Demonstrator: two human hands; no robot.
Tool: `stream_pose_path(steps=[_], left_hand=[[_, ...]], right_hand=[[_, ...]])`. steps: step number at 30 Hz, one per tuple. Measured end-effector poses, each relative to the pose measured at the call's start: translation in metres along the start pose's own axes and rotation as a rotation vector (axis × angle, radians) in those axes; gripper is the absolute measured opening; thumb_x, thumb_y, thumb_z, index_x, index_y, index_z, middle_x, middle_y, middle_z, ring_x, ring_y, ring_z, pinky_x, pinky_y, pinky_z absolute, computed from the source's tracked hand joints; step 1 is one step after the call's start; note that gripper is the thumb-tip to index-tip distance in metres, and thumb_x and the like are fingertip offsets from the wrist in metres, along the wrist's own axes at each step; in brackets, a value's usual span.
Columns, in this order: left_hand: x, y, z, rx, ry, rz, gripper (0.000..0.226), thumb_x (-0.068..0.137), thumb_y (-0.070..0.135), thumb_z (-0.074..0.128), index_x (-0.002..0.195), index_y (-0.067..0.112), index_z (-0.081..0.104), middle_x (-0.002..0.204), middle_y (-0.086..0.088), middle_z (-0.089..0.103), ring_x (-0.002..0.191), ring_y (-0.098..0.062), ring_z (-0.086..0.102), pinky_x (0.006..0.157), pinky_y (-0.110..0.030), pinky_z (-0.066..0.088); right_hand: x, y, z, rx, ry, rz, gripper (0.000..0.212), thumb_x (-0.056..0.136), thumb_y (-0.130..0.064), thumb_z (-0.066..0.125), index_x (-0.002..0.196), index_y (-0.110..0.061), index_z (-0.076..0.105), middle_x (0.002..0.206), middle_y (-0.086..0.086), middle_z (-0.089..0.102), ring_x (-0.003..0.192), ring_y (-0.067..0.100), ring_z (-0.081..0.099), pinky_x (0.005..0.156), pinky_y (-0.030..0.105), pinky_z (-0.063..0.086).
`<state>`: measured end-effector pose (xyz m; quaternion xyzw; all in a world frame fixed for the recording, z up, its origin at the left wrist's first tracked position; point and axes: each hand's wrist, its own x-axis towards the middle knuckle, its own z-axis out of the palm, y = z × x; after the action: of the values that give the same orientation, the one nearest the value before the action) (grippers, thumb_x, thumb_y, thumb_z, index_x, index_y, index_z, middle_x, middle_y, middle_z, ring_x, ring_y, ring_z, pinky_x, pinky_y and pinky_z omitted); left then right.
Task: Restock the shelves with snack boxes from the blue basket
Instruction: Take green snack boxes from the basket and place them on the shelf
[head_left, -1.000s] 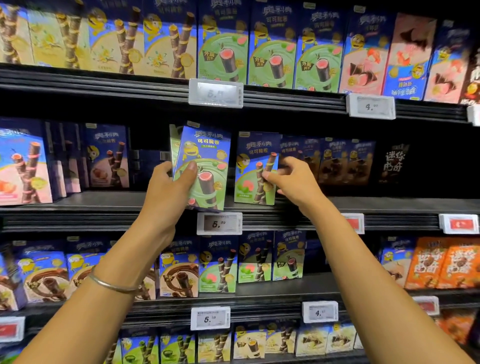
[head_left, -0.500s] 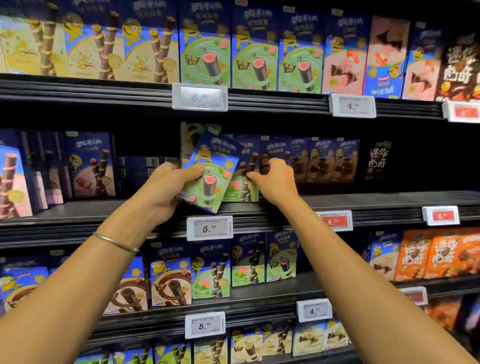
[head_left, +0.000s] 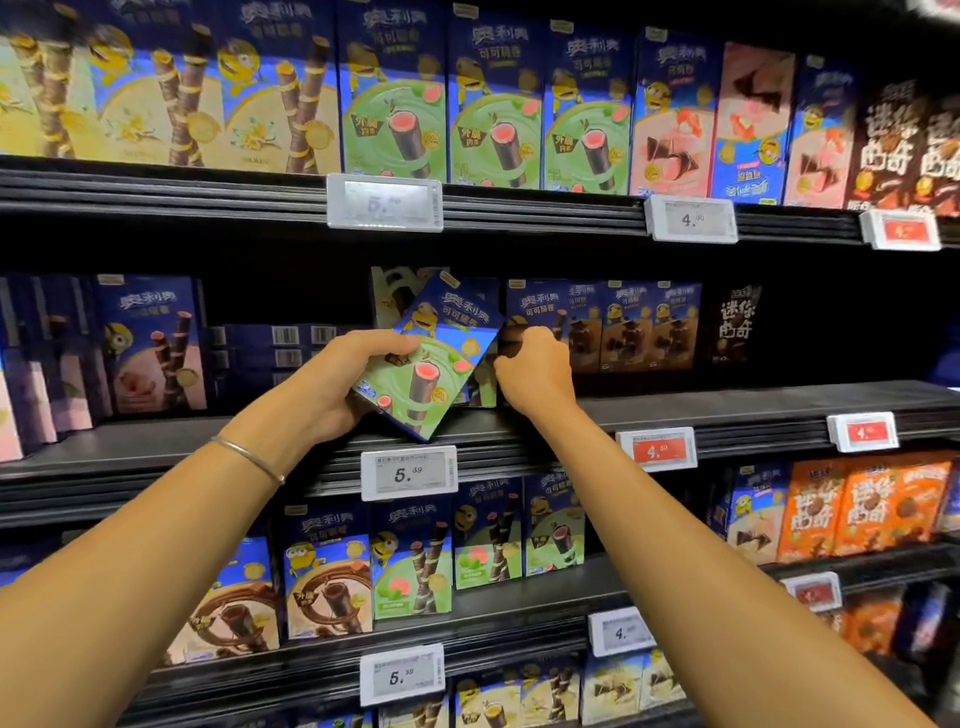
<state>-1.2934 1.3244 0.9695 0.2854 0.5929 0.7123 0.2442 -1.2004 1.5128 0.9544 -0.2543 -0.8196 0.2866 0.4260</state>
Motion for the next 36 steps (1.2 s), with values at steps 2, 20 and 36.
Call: stream_pose_path(steps=[2,20,36], left_hand=[[0.004,0.001,-0.001,-0.005,-0.010,-0.006,0.020,0.090,0.016,0.072,0.107,0.007,0.072,0.108,-0.016,0.079,0.089,-0.028,0.079,0.071,-0.036,0.066],[0.012,0.000,0.005,0.021,-0.081,-0.029,0.012,0.093,0.017,0.068,0.099,0.008,0.074,0.116,-0.020,0.076,0.093,-0.029,0.075,0.106,-0.047,0.050],[-0.008,0.002,-0.008,0.062,-0.041,0.070,0.017,0.089,0.024,0.073,0.097,0.010,0.081,0.109,-0.015,0.079,0.091,-0.029,0.078,0.085,-0.039,0.059]], right_hand=[[0.002,0.001,0.001,-0.008,0.010,0.008,0.010,0.089,-0.011,0.063,0.088,-0.010,0.054,0.100,0.018,0.064,0.088,0.038,0.063,0.069,0.040,0.054],[0.006,-0.003,0.001,-0.171,0.066,0.004,0.039,0.087,-0.005,0.064,0.066,-0.020,0.034,0.073,0.000,0.042,0.070,0.030,0.050,0.056,0.032,0.035],[-0.038,-0.022,-0.034,0.568,-0.145,0.131,0.033,0.096,-0.046,0.061,0.104,-0.015,0.058,0.087,0.003,0.077,0.071,0.021,0.076,0.055,0.031,0.056]])
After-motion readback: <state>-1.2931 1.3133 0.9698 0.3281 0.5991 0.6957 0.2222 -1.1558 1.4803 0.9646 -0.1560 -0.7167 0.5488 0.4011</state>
